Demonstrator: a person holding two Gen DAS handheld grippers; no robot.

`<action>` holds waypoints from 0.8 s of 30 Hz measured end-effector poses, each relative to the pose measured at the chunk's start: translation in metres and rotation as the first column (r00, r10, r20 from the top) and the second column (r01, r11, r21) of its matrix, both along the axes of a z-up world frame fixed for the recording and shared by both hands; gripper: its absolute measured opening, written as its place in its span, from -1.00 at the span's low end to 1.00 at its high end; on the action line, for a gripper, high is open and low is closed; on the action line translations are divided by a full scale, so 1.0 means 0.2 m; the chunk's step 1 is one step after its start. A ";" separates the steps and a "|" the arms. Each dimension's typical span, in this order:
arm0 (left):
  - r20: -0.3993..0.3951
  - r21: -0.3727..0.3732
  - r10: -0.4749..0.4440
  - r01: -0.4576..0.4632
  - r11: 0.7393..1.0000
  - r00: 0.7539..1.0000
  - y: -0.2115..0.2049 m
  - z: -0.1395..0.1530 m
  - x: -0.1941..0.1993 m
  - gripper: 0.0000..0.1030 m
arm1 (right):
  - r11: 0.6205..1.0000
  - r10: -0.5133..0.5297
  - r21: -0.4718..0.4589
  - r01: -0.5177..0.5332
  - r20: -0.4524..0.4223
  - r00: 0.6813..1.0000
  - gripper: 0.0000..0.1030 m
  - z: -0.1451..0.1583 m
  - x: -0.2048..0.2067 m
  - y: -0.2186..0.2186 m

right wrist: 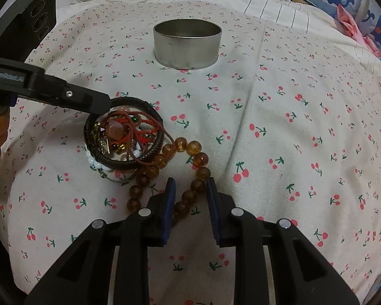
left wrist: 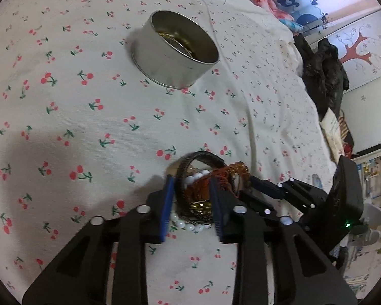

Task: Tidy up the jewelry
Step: 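Grasp black leather bracelet with left gripper while right gripper grasps amber bead bracelet, then lift the black leather bracelet with the left gripper and drop it into the tin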

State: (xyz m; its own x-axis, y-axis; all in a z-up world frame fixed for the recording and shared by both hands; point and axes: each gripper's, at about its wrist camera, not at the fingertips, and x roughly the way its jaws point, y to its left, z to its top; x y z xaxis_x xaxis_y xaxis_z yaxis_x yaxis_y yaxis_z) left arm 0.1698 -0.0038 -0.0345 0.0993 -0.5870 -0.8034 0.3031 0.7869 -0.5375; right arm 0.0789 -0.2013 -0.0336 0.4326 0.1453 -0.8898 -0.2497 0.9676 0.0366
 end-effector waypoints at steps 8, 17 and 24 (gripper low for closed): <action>0.063 -0.029 -0.010 0.012 1.000 0.998 0.05 0.08 0.00 -0.82 | 1.000 -0.004 0.007 0.004 0.009 1.000 -0.72 0.01 0.00 -0.01; 0.064 -0.039 -0.044 0.047 0.998 0.997 0.03 0.09 0.01 -0.82 | 0.998 -0.048 0.031 0.046 0.046 0.998 -0.76 0.06 0.00 -0.06; 0.035 0.000 -0.072 0.072 0.997 0.997 -0.03 0.03 -0.01 -0.66 | 0.998 -0.051 0.040 0.051 0.012 0.999 -0.67 0.04 0.02 -0.05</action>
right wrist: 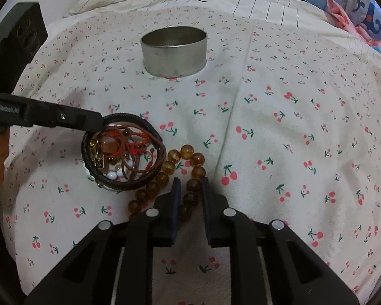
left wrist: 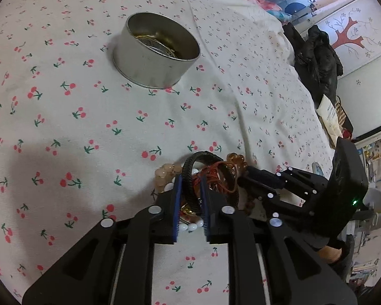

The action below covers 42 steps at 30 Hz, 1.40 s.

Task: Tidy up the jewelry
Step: 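Lift the black leather bracelet with the left gripper and drop it into the tin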

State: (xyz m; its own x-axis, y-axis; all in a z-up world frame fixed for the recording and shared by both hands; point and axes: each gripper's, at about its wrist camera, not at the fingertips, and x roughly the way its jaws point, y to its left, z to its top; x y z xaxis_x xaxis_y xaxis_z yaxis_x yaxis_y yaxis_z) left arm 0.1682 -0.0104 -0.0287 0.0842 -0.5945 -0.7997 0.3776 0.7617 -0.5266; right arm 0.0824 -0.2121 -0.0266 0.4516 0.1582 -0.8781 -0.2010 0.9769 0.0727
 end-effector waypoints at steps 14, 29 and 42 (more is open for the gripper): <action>0.016 -0.079 0.036 -0.034 0.996 0.999 0.06 0.06 0.02 -0.82 | 1.000 -0.027 -0.004 0.027 0.042 0.999 -0.76 0.03 -0.01 -0.02; 0.078 -0.273 0.056 -0.033 0.962 0.995 0.13 0.25 0.04 -0.81 | 0.992 -0.105 0.090 0.093 0.129 0.986 -0.76 0.16 -0.02 -0.12; 0.140 -0.248 0.116 -0.078 0.966 0.983 0.19 0.40 0.15 -0.81 | 0.975 -0.139 0.194 0.108 0.154 0.978 -0.76 0.22 -0.02 -0.19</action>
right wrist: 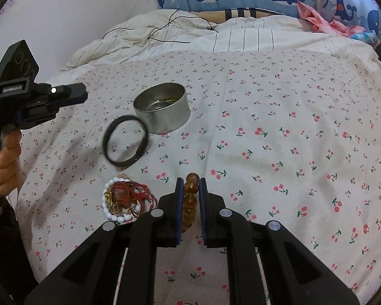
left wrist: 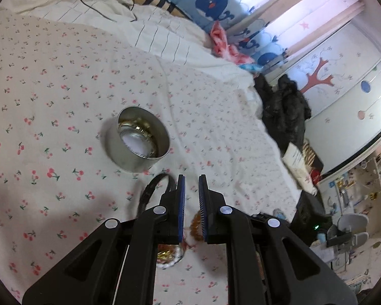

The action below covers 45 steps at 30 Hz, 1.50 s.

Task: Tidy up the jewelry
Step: 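Lift the black leather bracelet with the left gripper and drop it into the tin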

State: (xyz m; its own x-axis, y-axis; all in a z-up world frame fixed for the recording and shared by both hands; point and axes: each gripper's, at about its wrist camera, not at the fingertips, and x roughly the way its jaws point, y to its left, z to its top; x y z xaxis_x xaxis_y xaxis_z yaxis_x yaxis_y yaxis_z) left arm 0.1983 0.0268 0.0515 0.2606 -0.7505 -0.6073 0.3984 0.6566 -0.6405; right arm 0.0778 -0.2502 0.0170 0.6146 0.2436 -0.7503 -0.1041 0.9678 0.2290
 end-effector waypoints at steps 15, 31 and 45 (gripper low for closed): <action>0.287 0.373 -0.055 -0.059 0.926 0.956 -0.29 -0.08 -0.07 0.81 | 1.000 0.016 -0.004 -0.017 -0.041 0.999 -0.76 -0.05 0.00 0.02; 0.204 0.485 -0.021 -0.083 0.871 0.979 -0.37 -0.33 0.01 -0.82 | 1.000 0.025 0.002 -0.024 -0.048 0.999 -0.76 -0.05 0.01 0.02; 0.157 0.294 0.041 -0.086 0.952 0.987 -0.22 -0.07 0.02 -0.86 | 0.998 0.039 0.050 -0.035 -0.077 0.996 -0.75 -0.06 0.02 0.00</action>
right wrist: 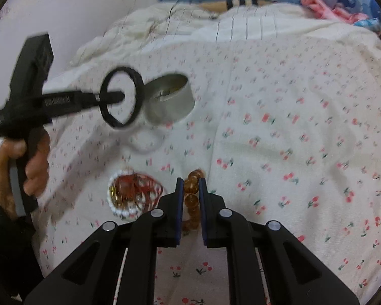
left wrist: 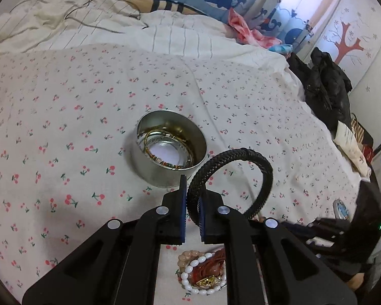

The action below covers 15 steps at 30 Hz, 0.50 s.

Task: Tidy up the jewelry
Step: 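Lift the black leather bracelet with the left gripper and drop it into the tin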

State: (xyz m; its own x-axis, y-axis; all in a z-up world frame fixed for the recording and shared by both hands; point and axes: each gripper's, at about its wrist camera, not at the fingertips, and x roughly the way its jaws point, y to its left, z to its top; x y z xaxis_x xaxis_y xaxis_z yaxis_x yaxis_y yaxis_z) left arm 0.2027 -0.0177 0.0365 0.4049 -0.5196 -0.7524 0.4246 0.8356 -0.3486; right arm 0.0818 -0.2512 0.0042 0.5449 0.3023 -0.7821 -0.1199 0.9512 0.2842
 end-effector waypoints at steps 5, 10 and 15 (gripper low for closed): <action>-0.036 0.005 0.009 -0.009 1.000 0.999 0.02 -0.05 0.02 -0.86 | 0.996 0.003 -0.092 -0.005 -0.017 1.000 -0.12 -0.04 0.01 0.06; -0.061 -0.003 0.008 -0.009 1.000 0.998 0.04 -0.08 0.03 -0.86 | 0.994 0.000 -0.105 -0.006 -0.055 0.998 -0.12 -0.11 0.03 0.06; -0.071 -0.015 0.007 -0.008 1.000 0.997 0.04 -0.08 0.03 -0.86 | 0.980 -0.017 -0.199 0.003 -0.068 0.998 -0.75 -0.16 0.04 0.08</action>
State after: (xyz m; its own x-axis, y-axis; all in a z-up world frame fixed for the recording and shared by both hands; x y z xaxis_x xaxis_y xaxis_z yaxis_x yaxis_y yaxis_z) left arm 0.2083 -0.0092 0.0211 0.3550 -0.5286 -0.7711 0.3921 0.8329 -0.3905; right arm 0.0897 -0.2353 -0.0280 0.4901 0.1316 -0.8617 -0.0966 0.9906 0.0964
